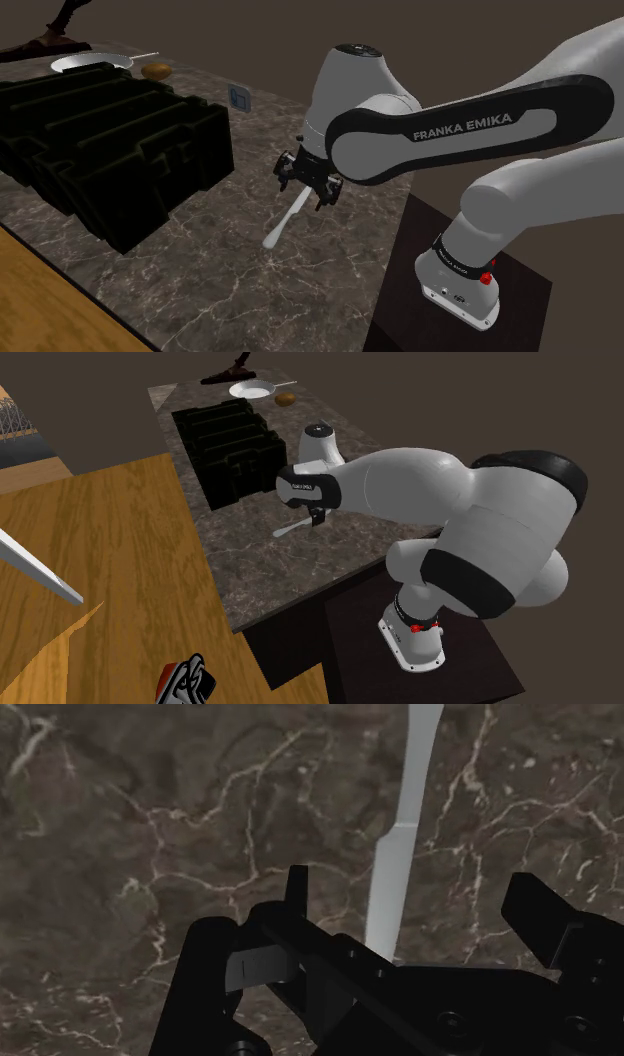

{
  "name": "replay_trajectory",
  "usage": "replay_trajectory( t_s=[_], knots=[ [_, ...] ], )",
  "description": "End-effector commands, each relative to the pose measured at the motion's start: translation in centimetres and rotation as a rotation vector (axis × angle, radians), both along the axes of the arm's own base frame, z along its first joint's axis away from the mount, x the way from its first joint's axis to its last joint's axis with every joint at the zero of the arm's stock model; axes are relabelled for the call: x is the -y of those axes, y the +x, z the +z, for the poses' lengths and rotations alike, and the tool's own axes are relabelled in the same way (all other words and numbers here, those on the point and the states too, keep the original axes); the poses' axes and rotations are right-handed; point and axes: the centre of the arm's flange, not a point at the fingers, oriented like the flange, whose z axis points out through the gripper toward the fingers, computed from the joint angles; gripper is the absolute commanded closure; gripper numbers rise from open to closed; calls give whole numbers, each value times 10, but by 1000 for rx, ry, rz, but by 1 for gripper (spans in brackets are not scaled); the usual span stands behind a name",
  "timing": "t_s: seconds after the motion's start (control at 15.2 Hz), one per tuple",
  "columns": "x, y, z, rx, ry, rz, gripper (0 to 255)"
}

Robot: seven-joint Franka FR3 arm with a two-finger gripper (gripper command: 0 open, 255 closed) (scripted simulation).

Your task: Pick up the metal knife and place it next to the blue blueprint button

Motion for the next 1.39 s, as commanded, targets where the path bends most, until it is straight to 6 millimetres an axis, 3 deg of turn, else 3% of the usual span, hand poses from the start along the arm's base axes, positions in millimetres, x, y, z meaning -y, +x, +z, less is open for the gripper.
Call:
replay_trajectory(
  t_s=[0.0,0.33,0.79,0.86,1.32],
  knots=[
    [-1,4,-11,3,2,-10,0],
    [-3,8,-34,3,2,-10,0],
    [-3,8,-34,3,2,-10,0],
    [-3,8,-34,3,2,-10,255],
    [-3,8,-34,3,2,-10,255]
  ],
)
